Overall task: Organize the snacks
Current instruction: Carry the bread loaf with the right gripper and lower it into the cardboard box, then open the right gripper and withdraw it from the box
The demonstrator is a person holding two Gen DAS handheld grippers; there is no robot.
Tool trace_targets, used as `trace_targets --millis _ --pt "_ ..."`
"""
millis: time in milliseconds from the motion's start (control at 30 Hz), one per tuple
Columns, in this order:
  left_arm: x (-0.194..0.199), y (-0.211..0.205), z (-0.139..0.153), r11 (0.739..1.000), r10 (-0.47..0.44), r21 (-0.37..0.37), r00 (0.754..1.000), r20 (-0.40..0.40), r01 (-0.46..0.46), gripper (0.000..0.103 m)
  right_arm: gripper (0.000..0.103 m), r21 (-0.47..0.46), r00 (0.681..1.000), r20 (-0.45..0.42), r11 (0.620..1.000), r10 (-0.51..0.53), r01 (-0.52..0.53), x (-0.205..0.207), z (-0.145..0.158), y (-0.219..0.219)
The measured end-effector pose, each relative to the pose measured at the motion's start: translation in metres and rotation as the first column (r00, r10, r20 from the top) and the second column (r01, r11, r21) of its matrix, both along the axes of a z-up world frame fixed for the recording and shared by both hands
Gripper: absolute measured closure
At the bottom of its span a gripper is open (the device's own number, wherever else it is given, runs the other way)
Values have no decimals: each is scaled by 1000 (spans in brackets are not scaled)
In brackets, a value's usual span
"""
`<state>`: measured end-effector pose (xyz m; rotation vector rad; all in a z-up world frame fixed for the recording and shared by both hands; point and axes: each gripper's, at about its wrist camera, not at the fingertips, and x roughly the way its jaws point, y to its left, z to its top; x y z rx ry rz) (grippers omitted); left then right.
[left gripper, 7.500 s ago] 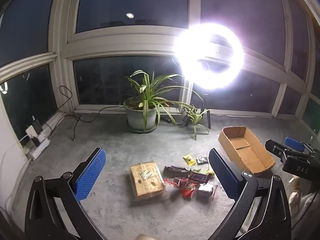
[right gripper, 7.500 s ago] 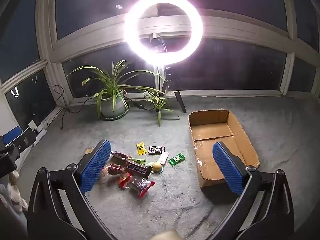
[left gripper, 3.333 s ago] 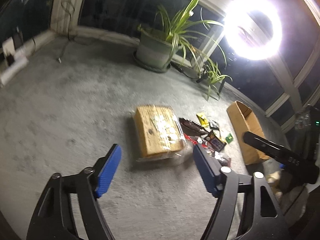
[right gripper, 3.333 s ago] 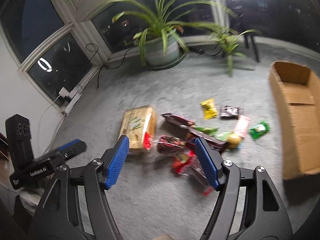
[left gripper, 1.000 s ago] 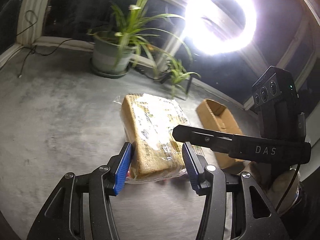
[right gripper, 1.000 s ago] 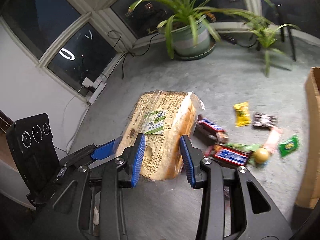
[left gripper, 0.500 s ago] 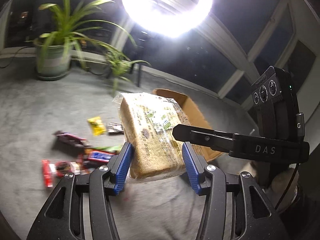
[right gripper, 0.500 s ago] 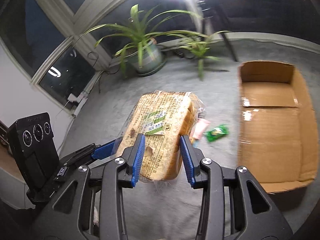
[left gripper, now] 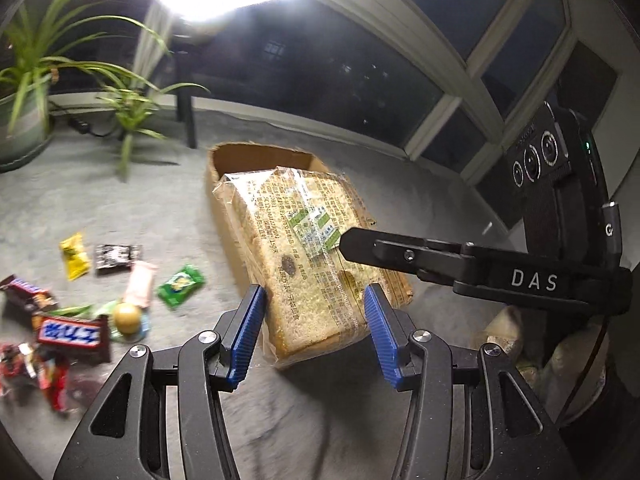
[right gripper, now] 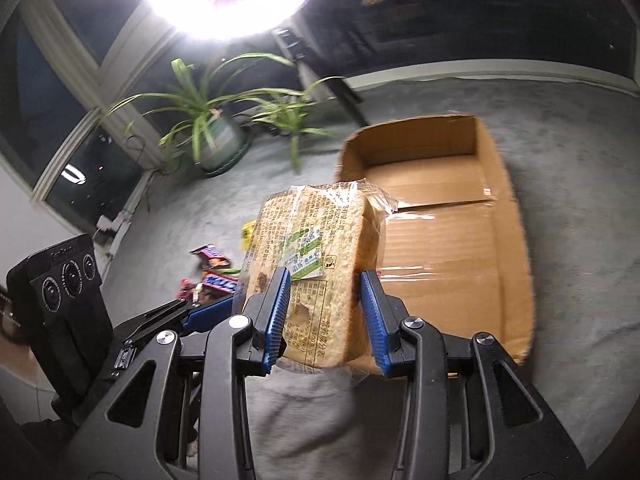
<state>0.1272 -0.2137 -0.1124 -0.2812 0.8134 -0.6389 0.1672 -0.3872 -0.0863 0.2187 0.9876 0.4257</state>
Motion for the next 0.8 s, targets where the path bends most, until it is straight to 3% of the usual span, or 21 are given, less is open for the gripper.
trace_targets --millis 400,800 --pt "11 -42 -5 994 -49 100 998 26 46 55 64 -59 997 0 995 -82 82 11 -14 -28" --pt "0 -16 8 994 -35 102 998 57 29 55 64 -68 996 28 994 -86 88 0 -7 -16"
